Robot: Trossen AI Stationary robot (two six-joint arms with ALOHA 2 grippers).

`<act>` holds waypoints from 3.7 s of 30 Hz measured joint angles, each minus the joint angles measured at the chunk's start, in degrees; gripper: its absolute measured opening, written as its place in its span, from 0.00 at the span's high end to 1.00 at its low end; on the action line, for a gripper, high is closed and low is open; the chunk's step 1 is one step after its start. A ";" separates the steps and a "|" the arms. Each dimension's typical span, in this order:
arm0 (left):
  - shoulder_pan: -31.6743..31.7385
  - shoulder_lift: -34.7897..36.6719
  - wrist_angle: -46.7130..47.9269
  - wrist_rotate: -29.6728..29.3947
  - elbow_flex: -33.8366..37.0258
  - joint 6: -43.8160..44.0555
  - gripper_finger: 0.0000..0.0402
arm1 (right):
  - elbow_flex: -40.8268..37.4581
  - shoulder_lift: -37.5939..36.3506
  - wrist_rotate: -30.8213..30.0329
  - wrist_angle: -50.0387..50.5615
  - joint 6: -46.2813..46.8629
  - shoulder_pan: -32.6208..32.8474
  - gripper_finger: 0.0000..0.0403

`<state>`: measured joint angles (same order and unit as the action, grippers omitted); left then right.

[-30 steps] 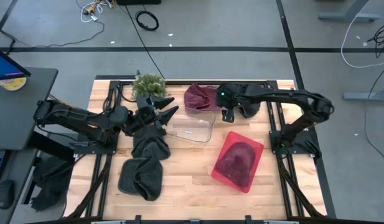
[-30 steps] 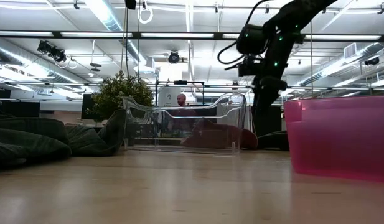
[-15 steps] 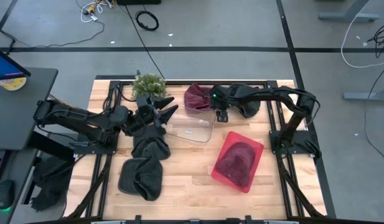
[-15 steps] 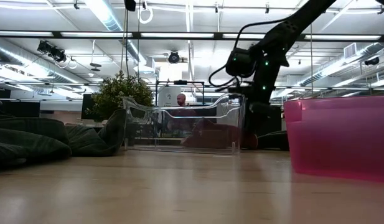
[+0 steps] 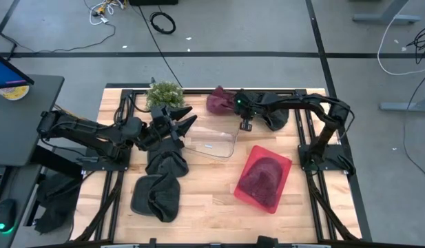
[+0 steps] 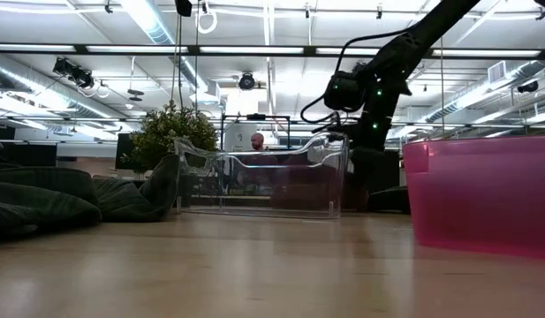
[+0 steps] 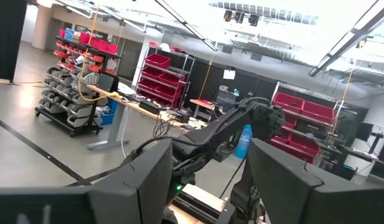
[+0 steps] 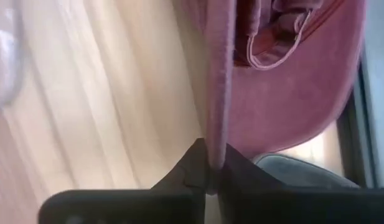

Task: Pick & Place hat
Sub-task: Put the red cap into the red bin

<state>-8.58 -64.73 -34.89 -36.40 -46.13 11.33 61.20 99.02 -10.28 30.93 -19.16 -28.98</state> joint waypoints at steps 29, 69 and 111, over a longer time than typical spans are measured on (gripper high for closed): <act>7.49 1.81 12.33 20.61 -5.07 -3.03 0.46 | -0.01 -38.81 38.44 9.36 37.92 14.38 0.99; 16.98 -11.02 51.52 68.83 -30.95 3.37 0.48 | -0.01 -37.48 43.79 -14.21 51.06 28.10 0.99; 12.49 -7.51 17.18 9.17 -31.01 21.01 0.95 | -0.01 -39.44 19.26 -3.18 52.66 13.48 0.49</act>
<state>3.91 -72.24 -17.71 -27.24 -77.14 32.34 61.19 59.57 8.98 27.76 33.49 -15.50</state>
